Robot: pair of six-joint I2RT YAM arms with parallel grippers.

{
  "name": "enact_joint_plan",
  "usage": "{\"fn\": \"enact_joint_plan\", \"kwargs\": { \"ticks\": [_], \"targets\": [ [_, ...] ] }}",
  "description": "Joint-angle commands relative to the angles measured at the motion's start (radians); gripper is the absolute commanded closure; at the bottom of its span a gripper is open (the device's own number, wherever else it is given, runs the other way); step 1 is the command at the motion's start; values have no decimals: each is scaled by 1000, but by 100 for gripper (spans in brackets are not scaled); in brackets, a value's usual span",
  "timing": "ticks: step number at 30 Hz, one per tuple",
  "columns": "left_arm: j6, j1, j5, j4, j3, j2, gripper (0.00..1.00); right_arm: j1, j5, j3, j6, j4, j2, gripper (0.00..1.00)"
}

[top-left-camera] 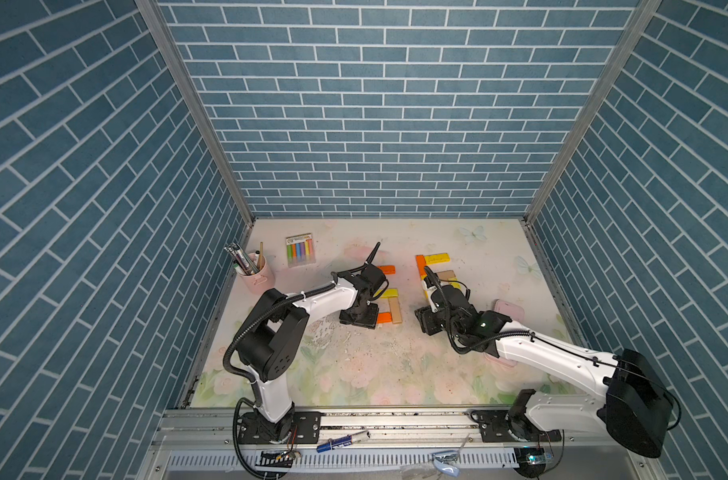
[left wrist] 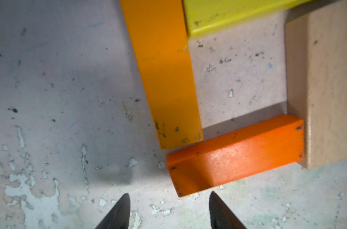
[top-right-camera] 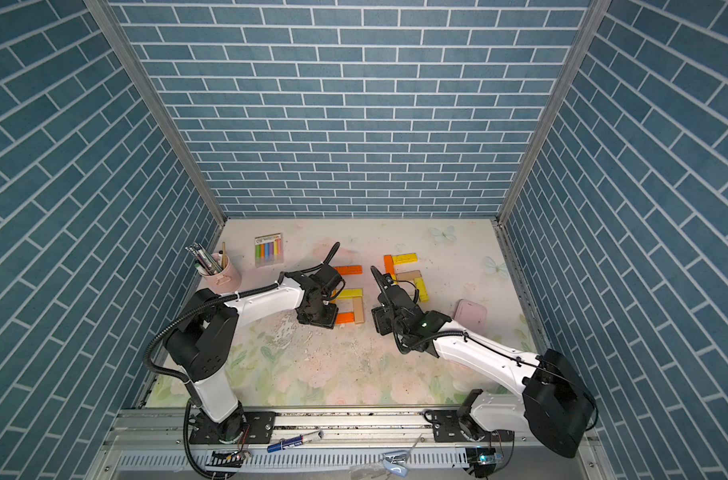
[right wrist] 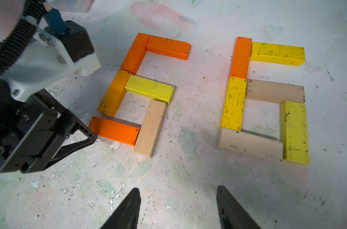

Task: Assemble the number 6 with building blocks
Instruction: Assemble the building block at the center of the board, then adjust the building block at the center of the board.

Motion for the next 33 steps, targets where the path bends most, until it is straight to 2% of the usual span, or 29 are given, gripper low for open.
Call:
{"fn": "enact_joint_plan", "kwargs": {
  "ticks": [1, 23, 33],
  "targets": [
    [4, 12, -18, -10, -20, -21, 36, -3, -5, 39, -12, -4, 13, 37],
    [-4, 38, -4, 16, -48, -24, 36, -3, -19, 56, 18, -4, 69, 39],
    [-22, 40, 6, 18, -85, -130, 30, -1, -26, 108, 104, -35, 219, 50]
  ]
}}
